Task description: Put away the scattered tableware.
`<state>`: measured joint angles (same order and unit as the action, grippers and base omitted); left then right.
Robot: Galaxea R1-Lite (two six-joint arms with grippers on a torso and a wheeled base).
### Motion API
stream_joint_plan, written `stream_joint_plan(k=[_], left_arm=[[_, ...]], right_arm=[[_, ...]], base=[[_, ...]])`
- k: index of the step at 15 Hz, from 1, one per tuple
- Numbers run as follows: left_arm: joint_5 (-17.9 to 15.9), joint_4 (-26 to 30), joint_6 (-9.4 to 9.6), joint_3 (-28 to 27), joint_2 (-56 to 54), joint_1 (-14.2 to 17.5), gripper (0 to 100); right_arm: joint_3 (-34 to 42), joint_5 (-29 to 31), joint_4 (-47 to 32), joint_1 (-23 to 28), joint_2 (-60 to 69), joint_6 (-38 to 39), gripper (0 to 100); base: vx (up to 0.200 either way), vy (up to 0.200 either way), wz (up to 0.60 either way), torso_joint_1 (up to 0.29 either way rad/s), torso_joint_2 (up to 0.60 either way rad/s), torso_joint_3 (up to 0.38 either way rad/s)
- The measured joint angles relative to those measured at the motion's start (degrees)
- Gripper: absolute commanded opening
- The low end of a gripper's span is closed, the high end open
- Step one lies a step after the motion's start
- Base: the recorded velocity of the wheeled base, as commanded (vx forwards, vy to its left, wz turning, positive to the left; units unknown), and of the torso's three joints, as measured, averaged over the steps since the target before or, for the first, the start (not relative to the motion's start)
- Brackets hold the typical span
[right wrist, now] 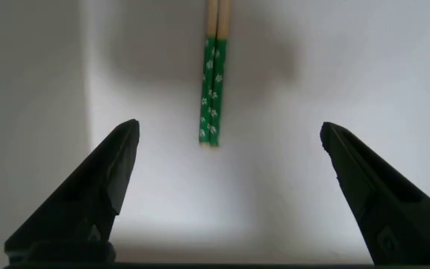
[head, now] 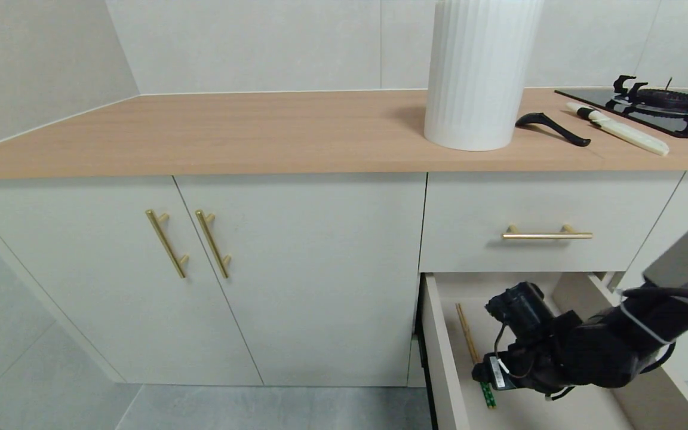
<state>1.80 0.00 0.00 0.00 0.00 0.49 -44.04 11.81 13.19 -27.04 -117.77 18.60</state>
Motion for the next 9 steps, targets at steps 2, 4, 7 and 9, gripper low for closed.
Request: stream_joint_plan(k=[2, 4, 7, 9], left_arm=[[0.02, 0.00, 0.00, 0.00, 0.00, 0.02, 100], [0.02, 0.00, 0.00, 0.00, 0.00, 0.02, 100], [0.02, 0.02, 0.00, 0.00, 0.00, 0.02, 100], [0.02, -0.07, 0.00, -0.02, 0.00, 0.02, 100]], right_arm=[[1.68, -0.02, -0.09, 1.82, 8.29, -2.32, 100], [2.90, -0.38, -0.11, 5.00, 16.53, -5.55, 100], [4.13, -3.50, -0.41, 10.14, 26.93, -11.85, 100], [4.74, -5.12, -1.10, 12.79, 33.23, -15.46, 100]], base=[[0.000, 0.000, 0.00, 0.000, 0.00, 0.000], [0.000, 0.000, 0.00, 0.000, 0.00, 0.000], [0.000, 0.000, 0.00, 0.015, -0.13, -0.094], [0.000, 0.000, 0.00, 0.080, -0.22, -0.276]])
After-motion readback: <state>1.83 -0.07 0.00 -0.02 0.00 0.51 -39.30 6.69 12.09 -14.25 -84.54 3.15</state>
